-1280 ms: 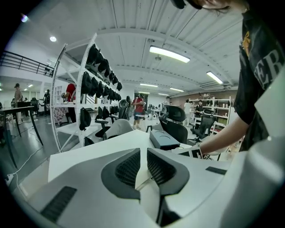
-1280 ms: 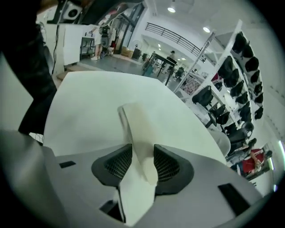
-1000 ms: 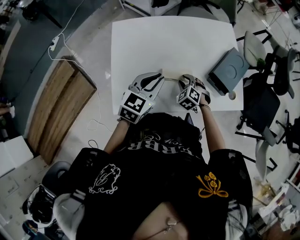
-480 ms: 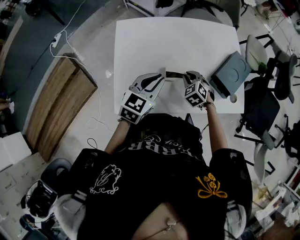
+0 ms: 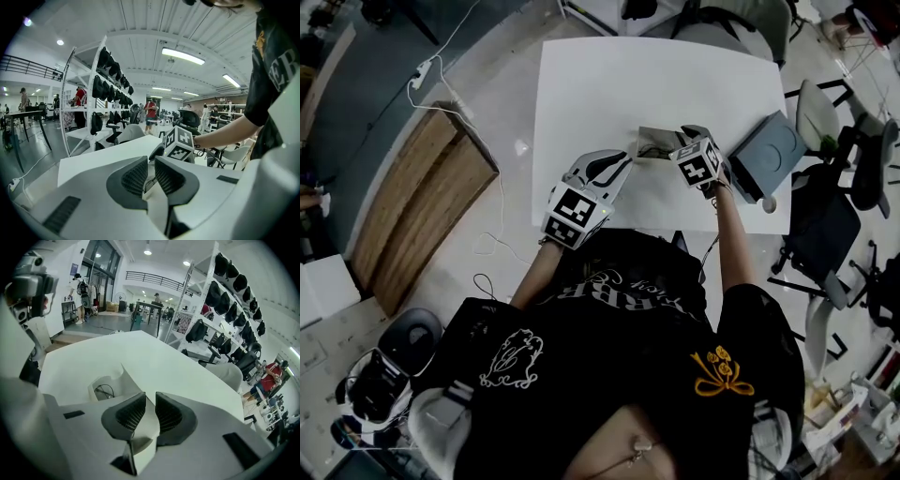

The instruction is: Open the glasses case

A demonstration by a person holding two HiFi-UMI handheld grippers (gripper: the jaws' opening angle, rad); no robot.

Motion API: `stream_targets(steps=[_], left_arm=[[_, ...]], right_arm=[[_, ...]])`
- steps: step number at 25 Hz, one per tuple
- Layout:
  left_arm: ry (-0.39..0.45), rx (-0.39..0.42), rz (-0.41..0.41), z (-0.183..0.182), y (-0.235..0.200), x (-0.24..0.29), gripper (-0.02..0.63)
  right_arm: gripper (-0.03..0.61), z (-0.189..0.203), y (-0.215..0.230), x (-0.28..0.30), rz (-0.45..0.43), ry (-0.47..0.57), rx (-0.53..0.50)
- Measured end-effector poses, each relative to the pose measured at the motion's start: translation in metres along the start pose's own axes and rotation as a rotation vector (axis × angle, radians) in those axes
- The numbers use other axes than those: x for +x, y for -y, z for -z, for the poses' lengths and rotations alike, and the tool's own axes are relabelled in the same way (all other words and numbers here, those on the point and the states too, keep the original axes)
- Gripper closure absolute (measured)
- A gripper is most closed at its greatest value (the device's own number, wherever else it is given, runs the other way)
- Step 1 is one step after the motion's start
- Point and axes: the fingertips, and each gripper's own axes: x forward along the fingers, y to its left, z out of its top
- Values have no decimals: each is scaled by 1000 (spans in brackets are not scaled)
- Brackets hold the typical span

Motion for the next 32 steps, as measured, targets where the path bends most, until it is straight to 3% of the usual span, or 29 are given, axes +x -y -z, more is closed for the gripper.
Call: stream_targets(steps=[9, 18, 26, 32], left_arm=[[-5, -13, -27, 4, -5, -8, 568], [-20, -30, -49, 12, -17, -21, 568], [-16, -18, -15, 14, -12, -29, 568], [-15, -21, -11, 24, -15, -60, 568]], right_arm=[[518, 20, 31, 17, 74, -53, 101], [486, 16, 25, 5, 50, -6, 175], [486, -6, 14, -41, 57, 147, 339], [486, -22, -25, -79, 43, 260, 454]])
